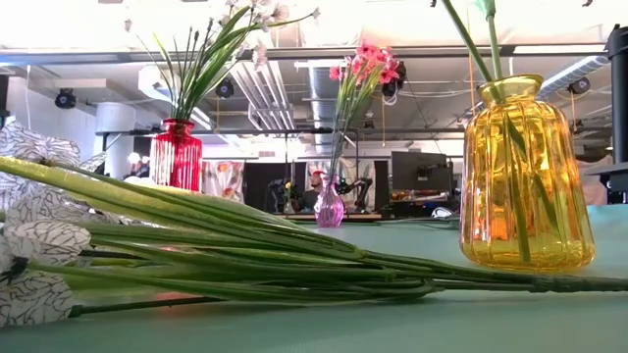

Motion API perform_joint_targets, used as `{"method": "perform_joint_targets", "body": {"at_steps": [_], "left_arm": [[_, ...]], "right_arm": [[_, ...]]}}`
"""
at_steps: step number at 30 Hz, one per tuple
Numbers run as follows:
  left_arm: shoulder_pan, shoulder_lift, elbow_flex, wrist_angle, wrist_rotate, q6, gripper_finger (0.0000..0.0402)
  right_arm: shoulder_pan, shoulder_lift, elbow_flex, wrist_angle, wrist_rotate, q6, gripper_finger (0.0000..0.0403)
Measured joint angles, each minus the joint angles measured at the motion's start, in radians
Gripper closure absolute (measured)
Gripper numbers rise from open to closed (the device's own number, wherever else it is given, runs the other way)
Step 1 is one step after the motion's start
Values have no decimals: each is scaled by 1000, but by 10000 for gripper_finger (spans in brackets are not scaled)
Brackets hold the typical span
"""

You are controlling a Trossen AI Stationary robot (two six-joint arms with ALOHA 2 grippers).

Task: Sort flowers into vase by color
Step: Put the left pink flower into the purple flower vase

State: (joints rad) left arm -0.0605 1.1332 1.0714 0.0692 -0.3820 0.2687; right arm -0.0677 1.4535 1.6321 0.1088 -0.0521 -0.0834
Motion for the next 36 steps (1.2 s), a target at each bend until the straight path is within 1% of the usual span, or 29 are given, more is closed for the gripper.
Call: {"method": "perform_joint_targets", "body": {"at_steps": [2,8,10,13,18,20,23,25,27,30,33,36], "left_arm": [[0,0,0,-1,-1,1,401],[0,0,-1,0,-2,0,401],[0,0,-1,2,-2,-2,401],[0,0,-2,6,-2,-9,401],[0,0,-3,18,-5,-20,401],[0,-1,-3,25,-24,-24,402],[0,-2,-3,24,-82,-26,401],[0,-2,-6,20,-91,-24,401],[0,-2,-6,20,-92,-23,401],[0,-2,-7,19,-92,-22,401],[0,-2,-8,10,-103,-21,401],[0,-2,-8,-2,-105,-20,401]], "right_arm": [[0,-1,18,-46,1,4,390],[0,-3,77,-191,50,-16,389],[0,-3,95,-234,54,-21,383],[0,-4,105,-265,87,-30,352],[0,-6,105,-291,106,-33,274],[0,-6,105,-317,106,-34,247],[0,-6,104,-352,107,-63,220],[0,-6,104,-349,108,-61,213],[0,-6,108,-348,108,-59,216],[0,-6,115,-346,107,-58,239],[0,-6,122,-344,107,-56,282],[0,-6,124,-347,107,-58,341]]}}
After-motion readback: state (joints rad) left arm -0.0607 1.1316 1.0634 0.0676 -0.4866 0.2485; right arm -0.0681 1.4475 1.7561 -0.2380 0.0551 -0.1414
